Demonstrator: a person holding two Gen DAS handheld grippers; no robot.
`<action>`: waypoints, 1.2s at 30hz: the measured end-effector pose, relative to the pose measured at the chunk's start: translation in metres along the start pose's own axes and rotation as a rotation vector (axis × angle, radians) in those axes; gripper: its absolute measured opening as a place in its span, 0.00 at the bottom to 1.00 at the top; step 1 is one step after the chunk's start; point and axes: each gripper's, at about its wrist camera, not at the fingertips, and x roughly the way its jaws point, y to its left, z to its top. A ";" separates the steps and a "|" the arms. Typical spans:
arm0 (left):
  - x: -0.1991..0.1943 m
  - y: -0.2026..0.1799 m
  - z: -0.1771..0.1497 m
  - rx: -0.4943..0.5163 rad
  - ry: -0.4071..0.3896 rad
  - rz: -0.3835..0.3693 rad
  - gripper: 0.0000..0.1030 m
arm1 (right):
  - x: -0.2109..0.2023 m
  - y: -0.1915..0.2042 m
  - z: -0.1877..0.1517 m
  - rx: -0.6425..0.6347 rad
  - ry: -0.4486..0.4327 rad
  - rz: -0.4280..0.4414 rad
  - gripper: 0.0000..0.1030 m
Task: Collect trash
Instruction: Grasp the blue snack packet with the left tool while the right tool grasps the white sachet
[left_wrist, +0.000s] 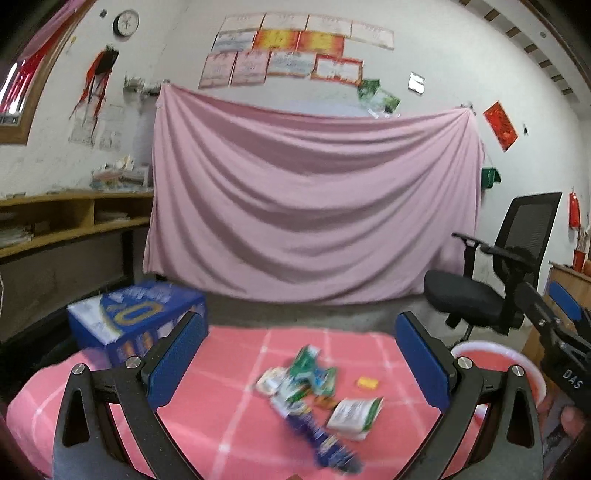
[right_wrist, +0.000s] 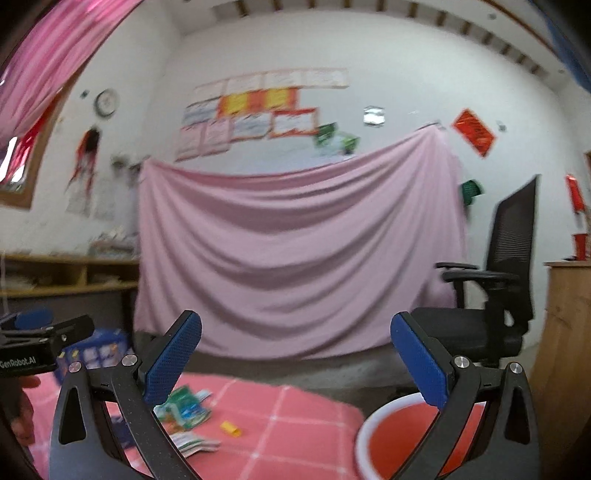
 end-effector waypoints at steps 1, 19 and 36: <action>0.000 0.006 -0.004 -0.010 0.022 -0.003 0.98 | 0.003 0.005 -0.003 -0.012 0.018 0.017 1.00; 0.051 -0.006 -0.057 -0.033 0.464 -0.137 0.63 | 0.070 0.030 -0.054 0.003 0.484 0.174 0.94; 0.039 0.041 -0.056 -0.125 0.498 -0.065 0.12 | 0.122 0.065 -0.093 0.000 0.823 0.335 0.93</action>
